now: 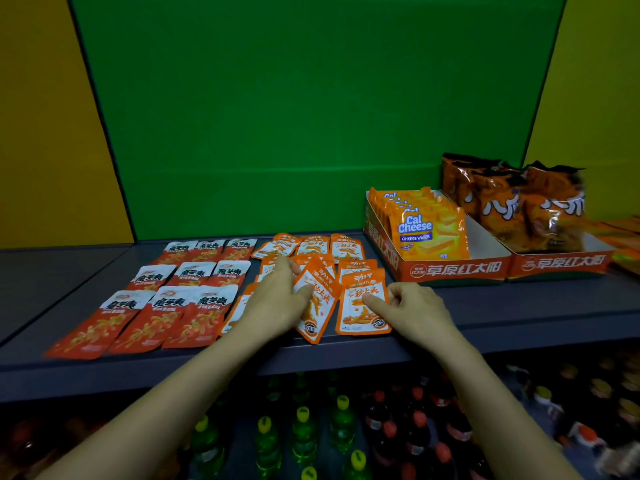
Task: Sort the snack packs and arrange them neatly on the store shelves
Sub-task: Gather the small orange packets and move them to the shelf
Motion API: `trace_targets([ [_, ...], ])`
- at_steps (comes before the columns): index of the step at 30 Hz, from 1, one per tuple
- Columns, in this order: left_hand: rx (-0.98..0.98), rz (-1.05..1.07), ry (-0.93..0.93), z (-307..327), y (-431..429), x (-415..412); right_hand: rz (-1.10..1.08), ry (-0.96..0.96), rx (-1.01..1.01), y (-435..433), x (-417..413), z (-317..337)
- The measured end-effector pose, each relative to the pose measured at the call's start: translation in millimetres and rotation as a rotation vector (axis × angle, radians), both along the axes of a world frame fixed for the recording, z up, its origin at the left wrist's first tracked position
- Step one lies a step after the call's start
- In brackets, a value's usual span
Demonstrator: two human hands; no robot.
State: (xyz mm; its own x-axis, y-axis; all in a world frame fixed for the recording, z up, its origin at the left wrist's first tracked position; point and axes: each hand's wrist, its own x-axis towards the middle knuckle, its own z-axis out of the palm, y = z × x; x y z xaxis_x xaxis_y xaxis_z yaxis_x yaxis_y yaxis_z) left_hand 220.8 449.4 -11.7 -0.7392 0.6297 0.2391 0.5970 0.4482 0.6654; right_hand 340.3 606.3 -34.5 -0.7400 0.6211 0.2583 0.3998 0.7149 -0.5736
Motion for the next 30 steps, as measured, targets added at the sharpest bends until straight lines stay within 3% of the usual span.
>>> trace_targets([
  [5,-0.169,0.045,0.318,-1,-1,-3,-0.004,-0.044,0.103,1,0,1],
  [10,-0.355,0.06,0.517,1,-1,-4,0.01,-0.065,0.141,5,0,1],
  [21,-0.581,0.023,0.73,1,3,-4,0.022,-0.171,0.167,10,-1,7],
  [26,-0.455,0.032,0.726,6,3,-10,-0.013,-0.211,0.221,6,0,12],
  [30,-0.299,0.062,0.662,20,-3,-54,0.055,-0.059,0.309,-1,-7,32],
])
